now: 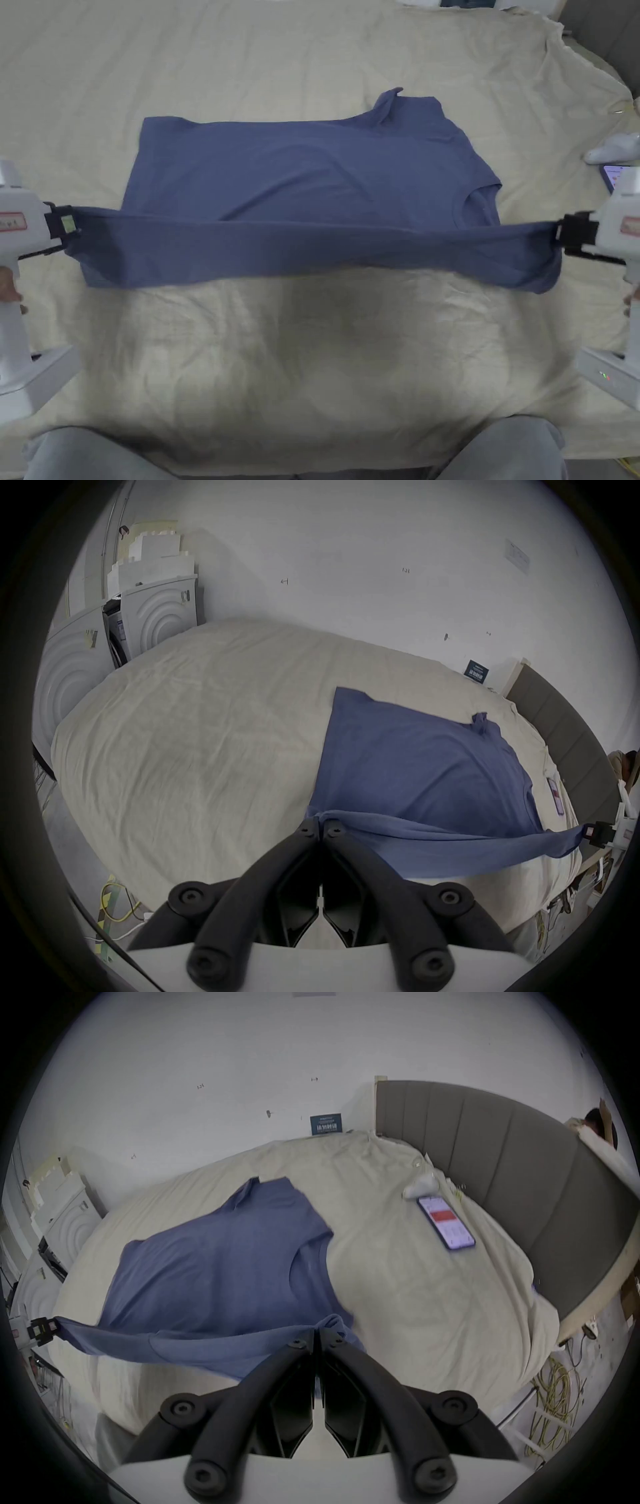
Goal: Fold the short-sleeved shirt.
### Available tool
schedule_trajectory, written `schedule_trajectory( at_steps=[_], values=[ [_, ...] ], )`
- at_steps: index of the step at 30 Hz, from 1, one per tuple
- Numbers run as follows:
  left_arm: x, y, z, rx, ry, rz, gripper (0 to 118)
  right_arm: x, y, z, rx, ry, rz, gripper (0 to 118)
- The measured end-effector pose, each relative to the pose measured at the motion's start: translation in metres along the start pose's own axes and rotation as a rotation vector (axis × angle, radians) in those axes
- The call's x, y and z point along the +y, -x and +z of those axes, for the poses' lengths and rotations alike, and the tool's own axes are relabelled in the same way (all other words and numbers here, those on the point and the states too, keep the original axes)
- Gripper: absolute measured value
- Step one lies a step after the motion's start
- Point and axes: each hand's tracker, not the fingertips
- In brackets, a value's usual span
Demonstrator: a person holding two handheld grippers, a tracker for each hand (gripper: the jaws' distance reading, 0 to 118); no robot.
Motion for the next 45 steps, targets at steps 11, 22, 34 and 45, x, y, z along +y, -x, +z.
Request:
schedule_trajectory(
  at_steps=[11, 22, 34, 45],
  values=[
    [0.038, -0.025, -0.103, 0.048, 0.084, -0.021, 0, 0.082, 0.043, -0.123, -0.14, 0.02, 0.038, 1],
    [0.041, -0.043, -0.19, 0.134, 0.136, -0.056, 42, 0.077, 0.05, -0.217, -0.179, 0.143, 0.037, 2],
    [0.064, -0.052, -0.109, 0.191, -0.12, -0.095, 110, 0.096, 0.048, -0.119, -0.156, -0.156, 0.114, 106],
    [-0.01, -0.072, 0.027, 0.036, -0.463, -0.255, 96, 0.0, 0.064, 0.036, -0.025, -0.444, 0.15, 113]
  ],
)
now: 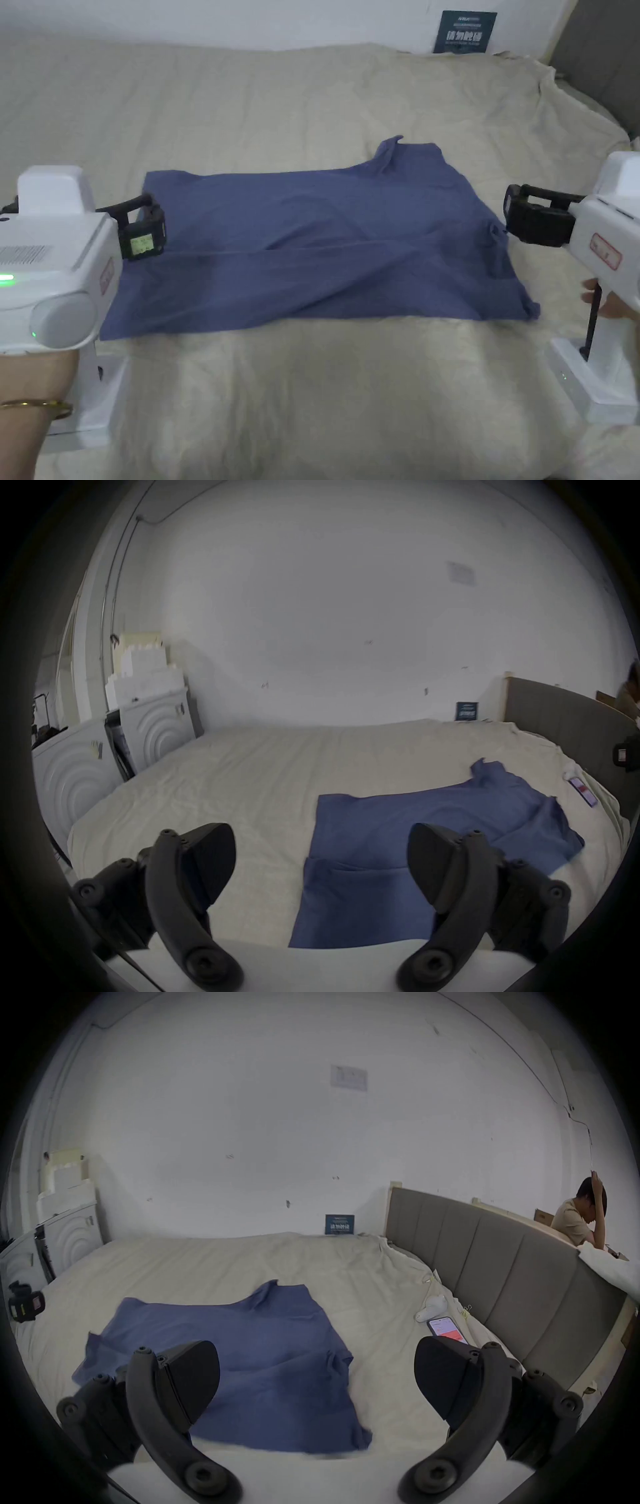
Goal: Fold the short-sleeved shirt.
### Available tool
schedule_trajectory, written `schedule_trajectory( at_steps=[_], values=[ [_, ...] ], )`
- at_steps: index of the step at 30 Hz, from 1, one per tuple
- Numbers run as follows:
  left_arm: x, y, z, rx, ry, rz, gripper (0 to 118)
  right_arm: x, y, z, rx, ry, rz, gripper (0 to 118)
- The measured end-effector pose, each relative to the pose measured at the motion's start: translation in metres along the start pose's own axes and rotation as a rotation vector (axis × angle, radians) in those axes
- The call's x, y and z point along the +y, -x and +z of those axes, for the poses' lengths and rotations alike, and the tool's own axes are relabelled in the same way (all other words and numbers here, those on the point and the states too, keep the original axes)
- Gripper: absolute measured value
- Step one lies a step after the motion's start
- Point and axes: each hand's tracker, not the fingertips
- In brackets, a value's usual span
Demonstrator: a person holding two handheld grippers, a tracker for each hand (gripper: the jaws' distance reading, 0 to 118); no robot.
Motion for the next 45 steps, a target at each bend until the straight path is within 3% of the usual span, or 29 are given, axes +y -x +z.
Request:
schedule_trajectory(
  at_steps=[2, 4, 5, 6, 7, 8, 12, 16, 25, 30, 33, 34, 35, 36, 37, 38, 41, 45],
  values=[
    [-0.009, 0.002, 0.018, -0.069, -0.031, 0.025, 74, -0.012, 0.005, 0.022, 0.012, -0.013, -0.007, 110],
    [-0.016, 0.004, 0.033, -0.088, -0.026, 0.047, 50, -0.024, 0.009, 0.044, 0.037, -0.037, -0.031, 93],
    [-0.019, 0.004, 0.039, -0.094, -0.024, 0.048, 37, -0.029, 0.012, 0.052, 0.048, -0.046, -0.037, 78],
    [-0.023, 0.004, 0.042, -0.093, -0.023, 0.047, 17, -0.033, 0.014, 0.061, 0.056, -0.065, -0.048, 49],
    [-0.027, 0.003, 0.046, -0.089, -0.02, 0.046, 4, -0.037, 0.016, 0.067, 0.058, -0.076, -0.065, 21],
    [-0.03, 0.003, 0.05, -0.089, -0.022, 0.047, 0, -0.039, 0.018, 0.072, 0.059, -0.077, -0.072, 0],
    [-0.038, 0.004, 0.063, -0.124, -0.021, 0.075, 0, -0.041, 0.02, 0.08, 0.062, -0.08, -0.104, 0],
    [-0.042, 0.003, 0.073, -0.121, -0.037, 0.065, 0, -0.042, 0.024, 0.085, 0.053, -0.087, -0.067, 0],
    [-0.039, -0.003, 0.084, -0.127, -0.038, 0.083, 0, -0.041, 0.018, 0.077, 0.084, -0.037, -0.073, 0],
    [-0.04, -0.001, 0.074, -0.127, -0.023, 0.106, 0, -0.028, 0.007, 0.043, 0.077, 0.085, -0.028, 0],
    [-0.04, -0.001, 0.068, -0.123, -0.009, 0.107, 0, -0.02, -0.007, 0.009, 0.077, 0.188, -0.08, 1],
    [-0.039, -0.003, 0.068, -0.122, -0.006, 0.105, 0, -0.017, -0.011, -0.005, 0.073, 0.241, -0.08, 5],
    [-0.039, -0.004, 0.066, -0.123, -0.004, 0.104, 0, -0.017, -0.015, -0.017, 0.063, 0.27, -0.087, 20],
    [-0.038, -0.005, 0.064, -0.125, -0.001, 0.103, 0, -0.016, -0.018, -0.029, 0.052, 0.311, -0.068, 53],
    [-0.038, -0.005, 0.062, -0.124, 0.003, 0.101, 0, -0.015, -0.02, -0.043, 0.065, 0.38, -0.051, 79],
    [-0.039, -0.005, 0.058, -0.124, 0.007, 0.102, 0, -0.016, -0.023, -0.057, 0.078, 0.459, -0.046, 94],
    [-0.04, -0.007, 0.047, -0.12, 0.023, 0.106, 0, -0.026, -0.033, -0.091, 0.063, 0.58, -0.084, 97],
    [-0.041, -0.012, 0.032, -0.122, 0.048, 0.107, 0, -0.046, -0.047, -0.13, -0.044, 0.678, -0.103, 97]
  ],
)
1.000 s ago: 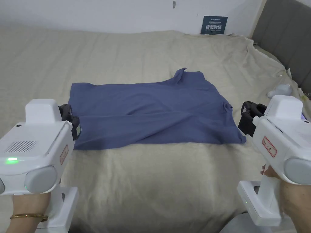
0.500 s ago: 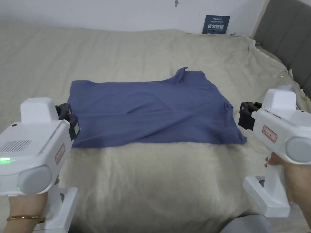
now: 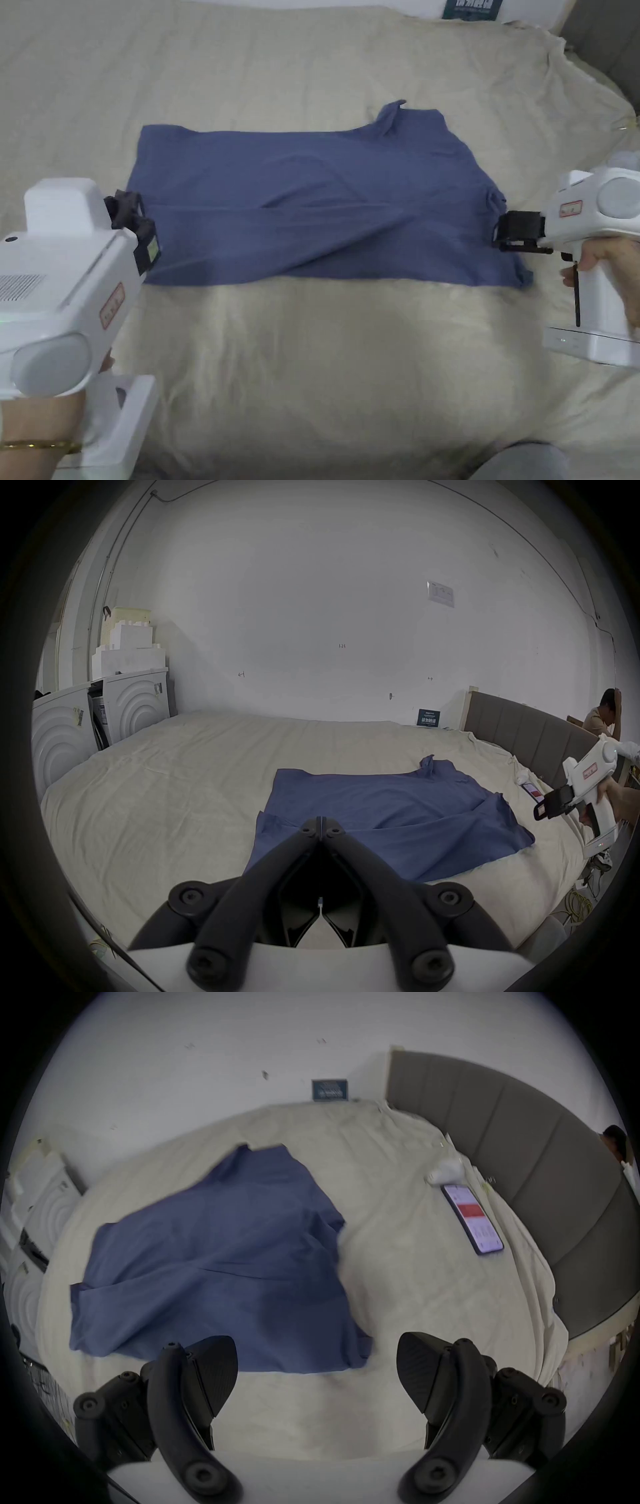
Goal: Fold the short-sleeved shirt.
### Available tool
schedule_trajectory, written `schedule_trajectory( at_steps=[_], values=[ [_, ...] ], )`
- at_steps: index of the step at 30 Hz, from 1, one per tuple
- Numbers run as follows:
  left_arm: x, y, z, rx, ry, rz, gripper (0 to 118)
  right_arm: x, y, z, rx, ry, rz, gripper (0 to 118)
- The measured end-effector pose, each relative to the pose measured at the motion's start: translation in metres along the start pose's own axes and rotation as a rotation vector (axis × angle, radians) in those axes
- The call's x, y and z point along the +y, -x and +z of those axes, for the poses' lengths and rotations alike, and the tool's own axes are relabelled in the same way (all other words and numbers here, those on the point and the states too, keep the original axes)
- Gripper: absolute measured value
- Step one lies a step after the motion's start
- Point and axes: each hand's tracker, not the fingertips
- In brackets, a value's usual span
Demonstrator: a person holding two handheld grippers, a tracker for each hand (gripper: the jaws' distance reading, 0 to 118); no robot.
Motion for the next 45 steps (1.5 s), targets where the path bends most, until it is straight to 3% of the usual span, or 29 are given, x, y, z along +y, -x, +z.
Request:
schedule_trajectory(
  at_steps=[4, 8, 10, 11, 13, 16, 17, 18, 20, 21, 22, 26, 35, 38, 40, 41, 42, 44, 45],
  values=[
    [-0.001, -0.004, -0.014, 0.004, 0.028, 0.0, 0, 0.002, -0.006, -0.036, -0.045, 0.071, 0.01, 97],
    [-0.003, -0.008, -0.027, 0.016, 0.06, -0.009, 0, -0.002, -0.007, -0.057, -0.03, 0.111, -0.037, 92],
    [-0.006, -0.005, -0.036, 0.021, 0.078, -0.01, 0, -0.003, -0.008, -0.063, -0.014, 0.112, -0.056, 74],
    [-0.007, -0.005, -0.039, 0.023, 0.087, -0.013, 0, -0.003, -0.007, -0.065, -0.01, 0.114, -0.06, 58],
    [-0.008, -0.005, -0.044, 0.029, 0.1, -0.013, 0, -0.004, -0.005, -0.067, -0.006, 0.124, -0.07, 9],
    [-0.007, -0.002, -0.048, 0.043, 0.114, 0.027, 0, -0.005, 0.003, -0.065, 0.024, 0.139, -0.059, 5],
    [-0.006, 0.001, -0.051, 0.052, 0.114, 0.05, 5, -0.005, 0.005, -0.065, 0.015, 0.14, -0.033, 5],
    [-0.003, 0.004, -0.055, 0.054, 0.132, 0.069, 24, -0.005, 0.005, -0.063, -0.001, 0.136, -0.025, 5],
    [0.008, 0.012, -0.065, 0.054, 0.191, 0.086, 81, -0.001, 0.002, -0.059, 0.005, 0.135, -0.046, 5],
    [0.015, 0.015, -0.069, 0.05, 0.211, 0.09, 103, 0.0, 0.0, -0.056, 0.014, 0.129, -0.054, 5],
    [0.02, 0.018, -0.074, 0.066, 0.24, 0.086, 116, 0.001, 0.0, -0.053, 0.022, 0.121, -0.049, 5],
    [0.049, 0.039, -0.096, 0.078, 0.383, 0.094, 117, 0.005, -0.004, -0.044, 0.018, 0.096, -0.017, 5],
    [0.015, 0.065, -0.168, 0.155, 0.77, 0.029, 111, 0.004, -0.006, -0.043, 0.021, 0.09, -0.025, 5],
    [-0.009, 0.065, -0.18, 0.184, 0.809, 0.038, 81, 0.002, -0.005, -0.048, 0.018, 0.097, -0.027, 5],
    [-0.021, 0.065, -0.186, 0.184, 0.857, 0.063, 72, 0.001, -0.003, -0.051, 0.015, 0.102, -0.026, 5],
    [-0.025, 0.066, -0.186, 0.174, 0.849, 0.067, 60, 0.001, -0.003, -0.052, 0.014, 0.102, -0.024, 5],
    [-0.028, 0.065, -0.185, 0.139, 0.841, 0.1, 38, 0.0, -0.003, -0.053, 0.014, 0.104, -0.021, 5],
    [-0.026, 0.06, -0.181, 0.162, 0.82, 0.08, 26, 0.0, -0.002, -0.057, 0.015, 0.111, -0.013, 5],
    [-0.026, 0.061, -0.183, 0.112, 0.812, 0.063, 0, 0.0, -0.003, -0.059, 0.011, 0.115, -0.007, 5]
  ],
)
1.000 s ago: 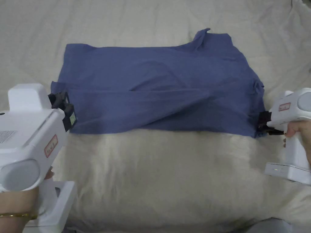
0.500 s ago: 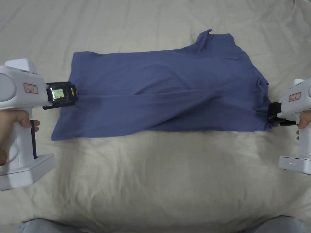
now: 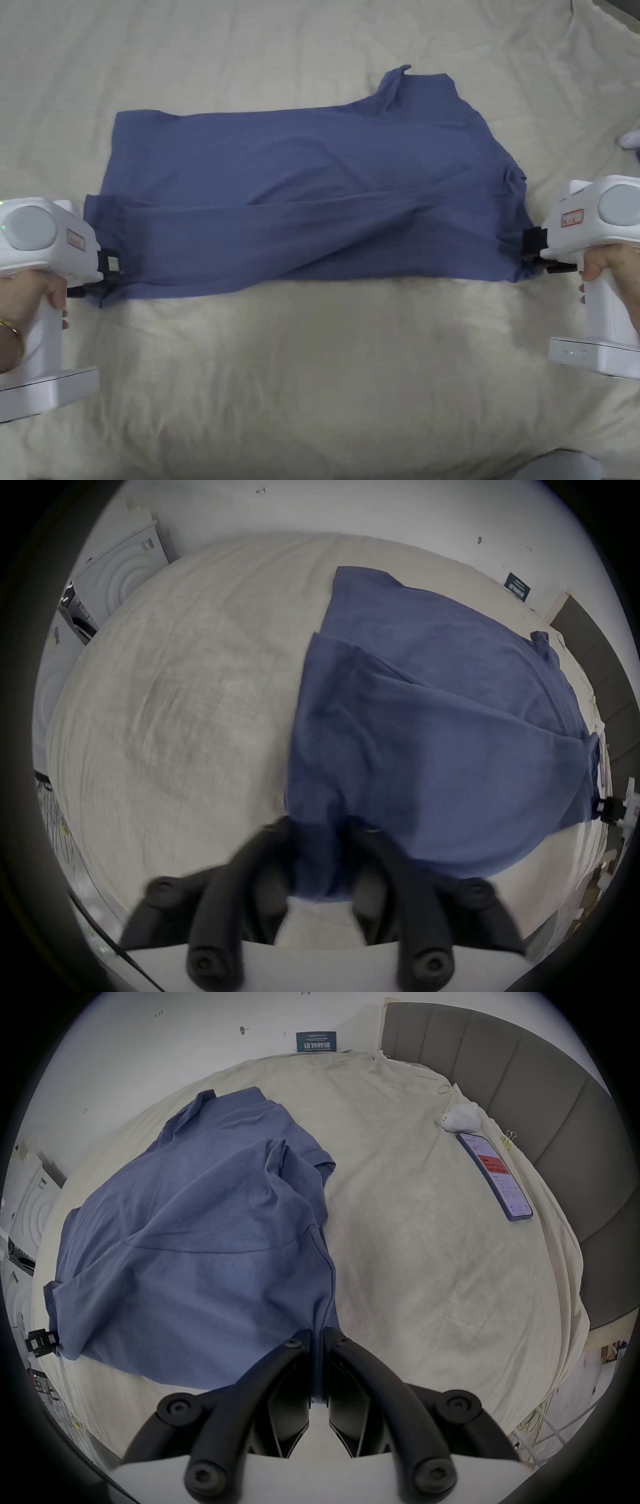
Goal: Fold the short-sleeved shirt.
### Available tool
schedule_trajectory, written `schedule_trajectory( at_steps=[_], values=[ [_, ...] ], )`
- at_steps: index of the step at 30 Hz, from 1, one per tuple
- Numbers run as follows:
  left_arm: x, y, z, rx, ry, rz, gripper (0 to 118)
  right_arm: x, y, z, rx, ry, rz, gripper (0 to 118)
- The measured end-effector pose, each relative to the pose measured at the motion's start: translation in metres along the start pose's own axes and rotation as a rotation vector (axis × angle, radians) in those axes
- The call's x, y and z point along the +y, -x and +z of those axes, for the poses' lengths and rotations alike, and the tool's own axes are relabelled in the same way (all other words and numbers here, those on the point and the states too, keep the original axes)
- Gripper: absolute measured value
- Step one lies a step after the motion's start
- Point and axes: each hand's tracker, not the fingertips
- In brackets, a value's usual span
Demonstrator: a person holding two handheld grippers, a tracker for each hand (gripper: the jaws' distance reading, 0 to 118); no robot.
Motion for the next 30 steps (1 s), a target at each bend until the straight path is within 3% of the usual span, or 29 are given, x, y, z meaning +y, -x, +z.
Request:
schedule_trajectory(
  at_steps=[1, 2, 9, 20, 26, 30],
  values=[
    [0.0, 0.0, 0.001, -0.054, 0.015, 0.007, 0, 0.0, -0.001, -0.002, 0.0, 0.008, 0.003, 5],
    [0.003, 0.0, 0.0, 0.001, 0.03, 0.012, 0, 0.0, -0.001, -0.003, -0.003, 0.014, 0.004, 5],
    [0.015, 0.021, 0.038, -0.029, -0.009, -0.018, 0, 0.002, -0.012, 0.014, 0.013, 0.067, 0.052, 5],
    [-0.023, 0.067, 0.093, -0.041, -0.022, -0.044, 0, -0.053, -0.032, 0.081, 0.15, 0.097, 0.089, 5],
    [-0.077, 0.072, 0.084, -0.038, 0.011, -0.063, 0, -0.108, -0.03, 0.094, 0.107, 0.106, 0.145, 5],
    [-0.102, 0.071, 0.072, -0.036, 0.023, -0.048, 3, -0.127, -0.033, 0.086, 0.076, 0.083, 0.082, 5]
  ],
)
